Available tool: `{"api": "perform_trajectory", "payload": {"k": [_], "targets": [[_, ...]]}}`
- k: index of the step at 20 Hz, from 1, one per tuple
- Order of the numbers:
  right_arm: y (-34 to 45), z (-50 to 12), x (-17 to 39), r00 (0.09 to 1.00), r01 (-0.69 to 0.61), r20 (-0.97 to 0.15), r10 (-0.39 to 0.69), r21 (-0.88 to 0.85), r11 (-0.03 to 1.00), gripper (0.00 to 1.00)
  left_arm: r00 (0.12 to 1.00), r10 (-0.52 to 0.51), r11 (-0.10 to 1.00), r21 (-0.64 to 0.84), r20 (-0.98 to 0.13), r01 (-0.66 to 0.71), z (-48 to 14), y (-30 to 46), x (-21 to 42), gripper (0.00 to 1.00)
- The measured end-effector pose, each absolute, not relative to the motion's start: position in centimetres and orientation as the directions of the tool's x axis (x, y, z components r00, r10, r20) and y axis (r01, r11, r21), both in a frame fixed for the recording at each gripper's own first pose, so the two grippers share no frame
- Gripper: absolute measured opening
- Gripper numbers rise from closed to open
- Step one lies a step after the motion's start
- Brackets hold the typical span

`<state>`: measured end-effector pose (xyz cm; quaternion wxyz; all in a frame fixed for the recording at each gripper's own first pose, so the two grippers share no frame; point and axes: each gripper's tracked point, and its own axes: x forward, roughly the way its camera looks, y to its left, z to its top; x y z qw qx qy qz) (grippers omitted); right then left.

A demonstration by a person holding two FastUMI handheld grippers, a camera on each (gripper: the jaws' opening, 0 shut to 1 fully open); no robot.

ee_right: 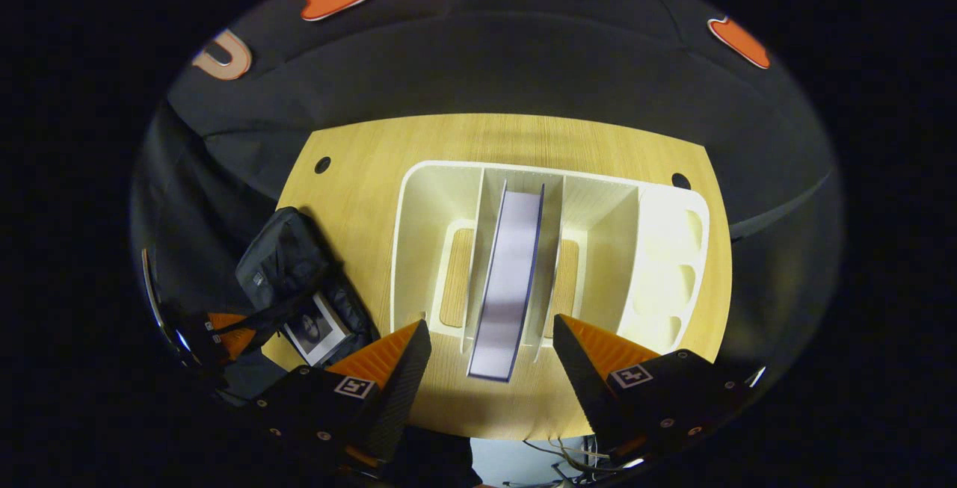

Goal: Open the schoolbag, grab two books from the bookshelf and put them into the schoolbag.

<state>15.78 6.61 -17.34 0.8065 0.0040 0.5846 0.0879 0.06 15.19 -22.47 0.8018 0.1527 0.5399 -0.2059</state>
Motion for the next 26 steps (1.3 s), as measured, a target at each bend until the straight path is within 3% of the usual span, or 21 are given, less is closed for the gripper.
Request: {"api": "perform_trajectory", "payload": {"k": [7,10,11,12,13,14,15,17,18,26], "targets": [[6.1,-19.8,18.9,0.181,-0.11,-0.976,0.12,0.101,0.989,0.91,0.333,-0.138,0.909,0.014,-0.933,0.417,-22.6,14.9,-0.8,0.05],[5.8,-21.4,19.3,0.16,-0.116,-0.985,0.066,0.048,0.992,0.73,0.329,-0.139,0.921,0.0,-0.934,0.389,-22.7,14.7,-1.1,0.05],[5.7,-21.3,19.4,0.163,-0.11,-0.986,0.046,0.028,0.994,0.57,0.328,-0.141,0.925,-0.006,-0.934,0.38,-22.8,14.5,-1.1,0.04],[6.2,-21.4,19.5,0.17,-0.105,-0.985,0.043,0.025,0.994,0.52,0.325,-0.143,0.928,-0.012,-0.935,0.373,-22.8,14.4,-1.4,0.05],[6.3,-21.4,19.6,0.17,-0.105,-0.985,0.041,0.023,0.994,0.4,0.327,-0.144,0.929,-0.014,-0.934,0.37,-22.8,14.2,-1.4,0.05],[6.3,-21.6,19.4,0.17,-0.1,-0.985,0.032,0.015,0.995,0.36,0.326,-0.145,0.928,-0.014,-0.934,0.372,-22.9,14.2,-1.4,0.05],[6.3,-21.4,19.2,0.166,-0.09,-0.986,0.023,0.008,0.996,0.44,0.329,-0.143,0.928,-0.011,-0.933,0.373,-22.9,14.3,-1.3,0.05],[6.3,-20.9,18.7,0.169,-0.072,-0.985,0.015,0.003,0.997,0.24,0.332,-0.148,0.929,-0.016,-0.931,0.37,-22.8,14.5,-1.1,0.05],[6.2,-20.6,18.5,0.18,-0.064,-0.984,0.008,-0.003,0.998,0.32,0.328,-0.156,0.93,-0.026,-0.932,0.368,-22.7,14.6,-1.1,0.05],[5.1,-15.9,12.2,0.247,0.066,-0.969,-0.026,-0.01,0.998,0.3,0.313,-0.234,0.851,-0.038,-0.92,0.524,-22.3,15.8,-0.3,0.05]]}}
